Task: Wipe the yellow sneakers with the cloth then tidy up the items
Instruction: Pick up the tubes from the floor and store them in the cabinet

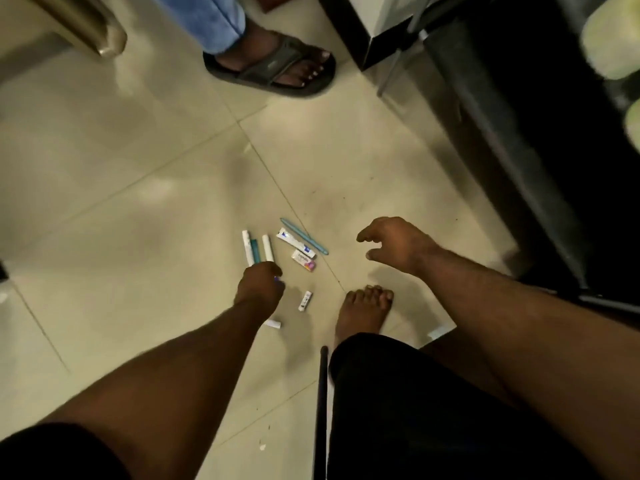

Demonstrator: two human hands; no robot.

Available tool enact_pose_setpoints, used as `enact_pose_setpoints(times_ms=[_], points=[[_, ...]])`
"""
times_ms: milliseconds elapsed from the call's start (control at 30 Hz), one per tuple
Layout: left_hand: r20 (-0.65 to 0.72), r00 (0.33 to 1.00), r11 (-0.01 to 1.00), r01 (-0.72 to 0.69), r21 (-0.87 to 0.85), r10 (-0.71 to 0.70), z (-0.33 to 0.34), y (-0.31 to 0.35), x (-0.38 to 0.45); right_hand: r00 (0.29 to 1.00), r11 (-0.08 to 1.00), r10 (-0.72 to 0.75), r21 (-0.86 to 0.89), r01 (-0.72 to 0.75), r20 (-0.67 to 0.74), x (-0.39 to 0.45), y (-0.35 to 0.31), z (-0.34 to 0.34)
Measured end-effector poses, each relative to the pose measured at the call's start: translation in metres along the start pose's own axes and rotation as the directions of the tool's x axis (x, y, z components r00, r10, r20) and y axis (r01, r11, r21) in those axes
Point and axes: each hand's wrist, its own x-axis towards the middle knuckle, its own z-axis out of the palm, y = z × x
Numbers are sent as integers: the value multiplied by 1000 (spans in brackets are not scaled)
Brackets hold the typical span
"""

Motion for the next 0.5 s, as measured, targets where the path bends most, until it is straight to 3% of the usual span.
enact_pose_setpoints(times_ms=[100, 233, 400, 500], points=[[-13, 989, 968, 144, -204, -150, 22, 3, 24, 998, 1000, -18, -2, 18, 54, 33, 3, 23], [-47, 943, 842, 270, -467, -329, 52, 15, 45, 998, 1000, 16, 22, -17, 53, 70, 2, 51], [-46, 861, 688, 372, -624, -507, 88, 28, 64, 998, 998, 46, -47, -44, 31, 110, -12, 89], [-88, 839, 667, 358, -654, -537, 100, 33, 68, 999, 993, 41, -109, -43, -20, 123, -21, 108]])
